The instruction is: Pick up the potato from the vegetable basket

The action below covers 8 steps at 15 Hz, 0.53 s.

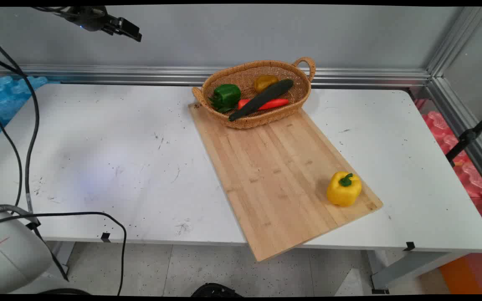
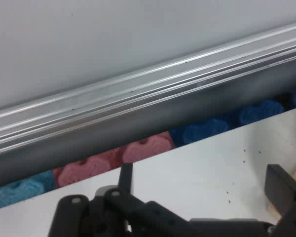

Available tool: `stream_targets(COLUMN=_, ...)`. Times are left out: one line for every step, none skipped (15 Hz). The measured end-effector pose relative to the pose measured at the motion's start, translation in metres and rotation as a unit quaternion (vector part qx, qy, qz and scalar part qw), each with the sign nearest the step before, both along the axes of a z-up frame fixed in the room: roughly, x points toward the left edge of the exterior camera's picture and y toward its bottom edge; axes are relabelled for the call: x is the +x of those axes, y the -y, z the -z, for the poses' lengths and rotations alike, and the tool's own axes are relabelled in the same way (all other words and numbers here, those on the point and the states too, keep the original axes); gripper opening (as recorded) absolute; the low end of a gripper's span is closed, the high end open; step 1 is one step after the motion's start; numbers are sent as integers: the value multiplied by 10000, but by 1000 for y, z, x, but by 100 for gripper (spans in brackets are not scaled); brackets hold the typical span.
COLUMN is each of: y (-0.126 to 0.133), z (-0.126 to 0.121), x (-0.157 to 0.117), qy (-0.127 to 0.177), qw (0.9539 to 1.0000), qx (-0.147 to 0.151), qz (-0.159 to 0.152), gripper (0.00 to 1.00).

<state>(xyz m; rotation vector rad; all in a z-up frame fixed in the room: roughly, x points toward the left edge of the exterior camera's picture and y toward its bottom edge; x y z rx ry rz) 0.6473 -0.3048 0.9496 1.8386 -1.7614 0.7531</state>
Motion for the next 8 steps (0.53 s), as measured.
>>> stream_targets(y=0, z=1, x=-1, qy=4, qw=10000, qx=23, qz=66, gripper=100)
stream_targets(y=-1, z=2, x=-4, qy=26, qw=9997, qx=68, qz=226, gripper=100)
stream_targets(y=-1, z=2, x=-7, qy=62, qw=9991, qx=112, qz=406, gripper=100)
stream_targets(y=-2, z=2, x=-11, qy=112, qw=9978, qx=157, qz=639, gripper=100)
stream_targets(y=-3, z=2, x=-16, qy=173, qw=9957, qx=198, qz=886, gripper=100)
stream_targets(y=-4, z=1, x=-20, qy=233, qw=9930, qx=230, qz=1132, gripper=100)
stream_targets(y=-4, z=1, x=-24, qy=285, qw=9902, qx=253, qz=1342, gripper=100)
stream_targets(y=-4, z=0, x=-28, qy=337, qw=9870, qx=272, qz=1549, gripper=100)
